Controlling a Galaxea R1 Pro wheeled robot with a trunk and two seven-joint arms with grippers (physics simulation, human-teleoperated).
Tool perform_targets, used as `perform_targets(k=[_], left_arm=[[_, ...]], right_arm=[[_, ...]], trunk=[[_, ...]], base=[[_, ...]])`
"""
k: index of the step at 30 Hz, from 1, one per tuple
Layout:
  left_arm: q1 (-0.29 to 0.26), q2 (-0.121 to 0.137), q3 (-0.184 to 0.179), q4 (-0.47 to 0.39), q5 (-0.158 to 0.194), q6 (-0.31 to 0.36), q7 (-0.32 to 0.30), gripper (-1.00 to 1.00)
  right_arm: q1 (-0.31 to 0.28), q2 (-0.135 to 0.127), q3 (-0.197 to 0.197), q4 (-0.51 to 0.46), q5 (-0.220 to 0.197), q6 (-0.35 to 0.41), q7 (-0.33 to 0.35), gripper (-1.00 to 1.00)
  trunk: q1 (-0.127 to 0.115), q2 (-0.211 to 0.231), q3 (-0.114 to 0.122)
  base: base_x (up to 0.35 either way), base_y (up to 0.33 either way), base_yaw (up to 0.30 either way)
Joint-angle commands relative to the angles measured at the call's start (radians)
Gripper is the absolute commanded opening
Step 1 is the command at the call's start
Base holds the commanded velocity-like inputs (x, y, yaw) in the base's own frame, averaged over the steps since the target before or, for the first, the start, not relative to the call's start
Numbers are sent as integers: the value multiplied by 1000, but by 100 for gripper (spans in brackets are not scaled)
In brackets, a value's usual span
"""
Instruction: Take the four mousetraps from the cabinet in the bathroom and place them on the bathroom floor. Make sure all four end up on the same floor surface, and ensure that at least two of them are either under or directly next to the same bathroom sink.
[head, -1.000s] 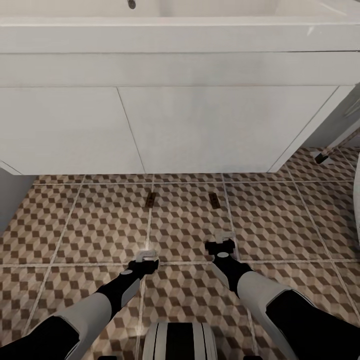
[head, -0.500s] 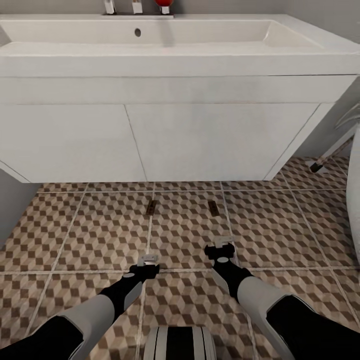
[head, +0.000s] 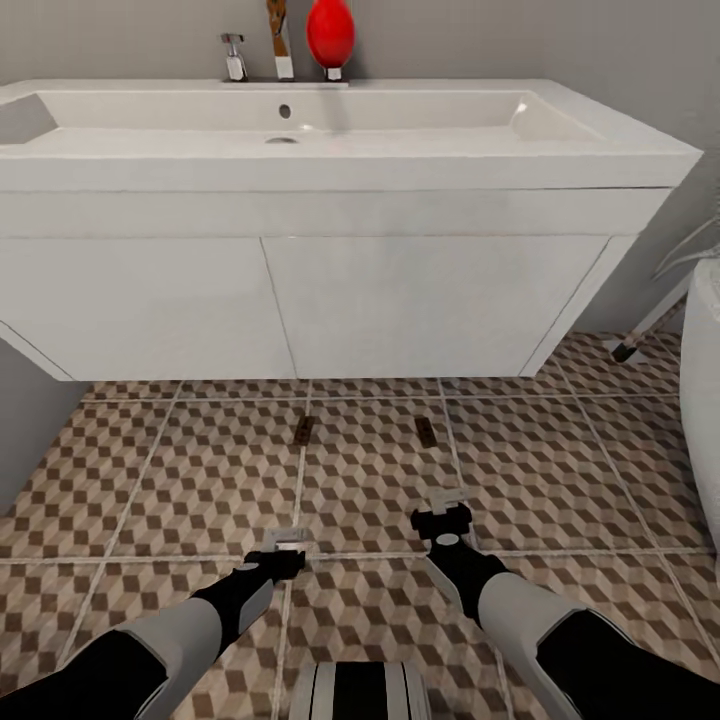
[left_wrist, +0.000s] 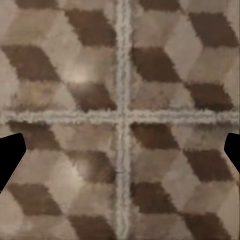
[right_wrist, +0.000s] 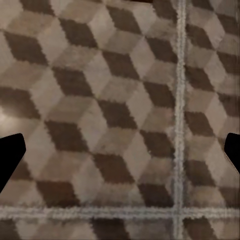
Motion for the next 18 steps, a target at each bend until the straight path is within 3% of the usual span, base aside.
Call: perform_targets(k=[1,8,18], left_arm=[[0,0,-9,11,8,-3,3,100],[1,6,-8,82,8,-9,4,100],[40,18,-8,102,8,-13,3,100]], right_arm=[[0,-1,8,2,-11,-5,-2,100],[9,-2,7,19,-11,-5,-1,100],[55,0,7,33,-7,-7,-1,100]], trunk=[[-1,0,3],[-21,36,27],[-59,106,58]], base=[[0,0,0],[0,0,0],[0,0,0]])
